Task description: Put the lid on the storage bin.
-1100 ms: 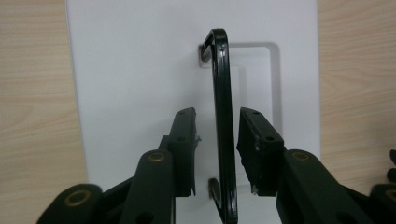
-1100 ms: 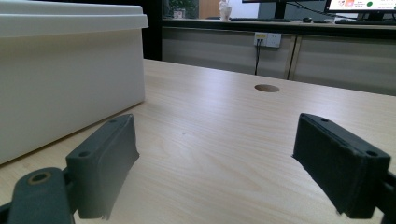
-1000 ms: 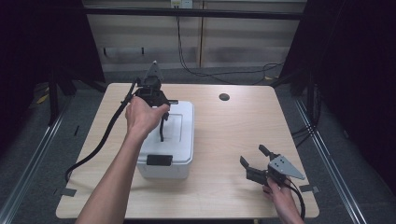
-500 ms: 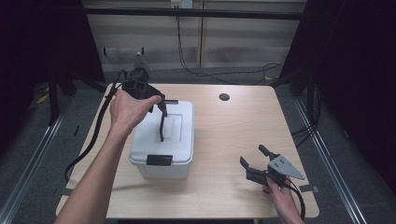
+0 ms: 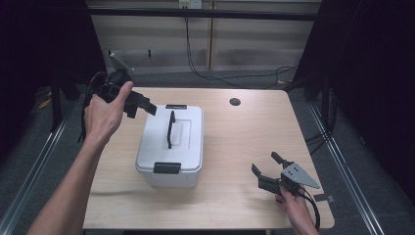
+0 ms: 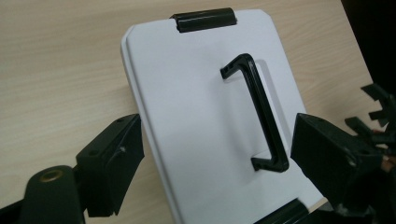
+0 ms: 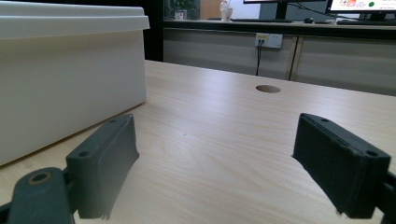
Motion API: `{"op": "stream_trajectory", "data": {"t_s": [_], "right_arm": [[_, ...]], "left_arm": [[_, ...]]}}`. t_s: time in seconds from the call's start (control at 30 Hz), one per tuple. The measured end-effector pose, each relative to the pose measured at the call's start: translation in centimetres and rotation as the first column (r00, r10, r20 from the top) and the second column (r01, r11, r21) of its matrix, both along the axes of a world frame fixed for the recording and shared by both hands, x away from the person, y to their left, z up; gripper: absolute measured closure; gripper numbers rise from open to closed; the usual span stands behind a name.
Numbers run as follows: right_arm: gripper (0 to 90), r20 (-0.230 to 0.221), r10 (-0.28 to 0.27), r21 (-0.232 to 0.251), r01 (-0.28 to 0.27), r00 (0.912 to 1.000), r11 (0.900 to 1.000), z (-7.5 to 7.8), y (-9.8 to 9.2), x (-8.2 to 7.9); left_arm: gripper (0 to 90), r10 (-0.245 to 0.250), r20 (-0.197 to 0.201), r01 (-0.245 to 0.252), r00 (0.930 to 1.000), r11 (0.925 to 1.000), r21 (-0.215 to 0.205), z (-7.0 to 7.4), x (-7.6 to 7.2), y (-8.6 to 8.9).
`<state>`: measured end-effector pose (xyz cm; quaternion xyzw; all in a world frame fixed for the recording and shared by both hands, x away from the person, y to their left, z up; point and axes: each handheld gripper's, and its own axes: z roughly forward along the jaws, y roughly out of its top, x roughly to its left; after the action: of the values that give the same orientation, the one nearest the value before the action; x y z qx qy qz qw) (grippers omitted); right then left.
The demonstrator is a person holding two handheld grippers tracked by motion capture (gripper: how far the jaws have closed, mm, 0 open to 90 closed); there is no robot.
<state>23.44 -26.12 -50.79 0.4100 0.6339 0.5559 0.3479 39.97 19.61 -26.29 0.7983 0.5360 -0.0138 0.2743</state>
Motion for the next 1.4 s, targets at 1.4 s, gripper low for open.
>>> {"op": "stream_trajectory", "data": {"t_s": [1.4], "right_arm": [[12.6,0.008,0.004,-0.003,-0.004,1.0,1.0,0.0,0.0,0.0]], "left_arm": [[18.4,-0.101,0.345,0.13,0.9331,0.9897,-0.061,-6.8,-7.6,9.2]]}}
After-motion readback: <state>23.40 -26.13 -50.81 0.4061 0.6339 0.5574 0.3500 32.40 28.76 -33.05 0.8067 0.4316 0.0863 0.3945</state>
